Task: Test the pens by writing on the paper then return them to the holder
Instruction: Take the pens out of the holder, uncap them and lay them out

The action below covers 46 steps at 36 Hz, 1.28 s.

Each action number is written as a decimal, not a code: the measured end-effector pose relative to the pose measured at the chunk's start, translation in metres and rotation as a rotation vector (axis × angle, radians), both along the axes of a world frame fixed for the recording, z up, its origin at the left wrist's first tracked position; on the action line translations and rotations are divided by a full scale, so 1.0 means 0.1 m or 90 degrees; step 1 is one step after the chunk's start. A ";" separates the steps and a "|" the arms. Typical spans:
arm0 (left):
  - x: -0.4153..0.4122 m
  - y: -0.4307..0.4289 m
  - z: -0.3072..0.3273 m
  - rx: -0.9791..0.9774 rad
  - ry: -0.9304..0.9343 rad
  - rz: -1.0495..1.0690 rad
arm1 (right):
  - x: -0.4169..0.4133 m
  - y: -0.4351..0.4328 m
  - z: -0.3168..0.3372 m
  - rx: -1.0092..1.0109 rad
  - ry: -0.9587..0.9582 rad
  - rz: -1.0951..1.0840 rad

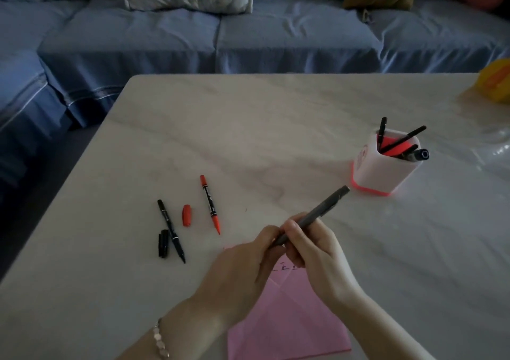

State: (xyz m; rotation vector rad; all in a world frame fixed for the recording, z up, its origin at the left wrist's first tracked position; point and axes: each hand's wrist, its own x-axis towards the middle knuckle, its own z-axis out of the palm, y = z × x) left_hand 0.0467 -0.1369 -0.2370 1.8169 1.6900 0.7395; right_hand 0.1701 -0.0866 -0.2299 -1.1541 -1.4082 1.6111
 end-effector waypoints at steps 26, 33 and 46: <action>-0.80 0.02 -0.24 0.028 -0.095 0.390 | -0.94 0.79 -0.52 0.176 -0.573 0.185; -0.61 0.48 -0.29 -0.013 0.103 0.312 | -0.44 0.64 -0.44 0.173 -0.509 0.142; -0.42 0.78 -0.35 -0.137 0.317 0.198 | 0.98 0.94 0.01 0.322 -0.472 -0.224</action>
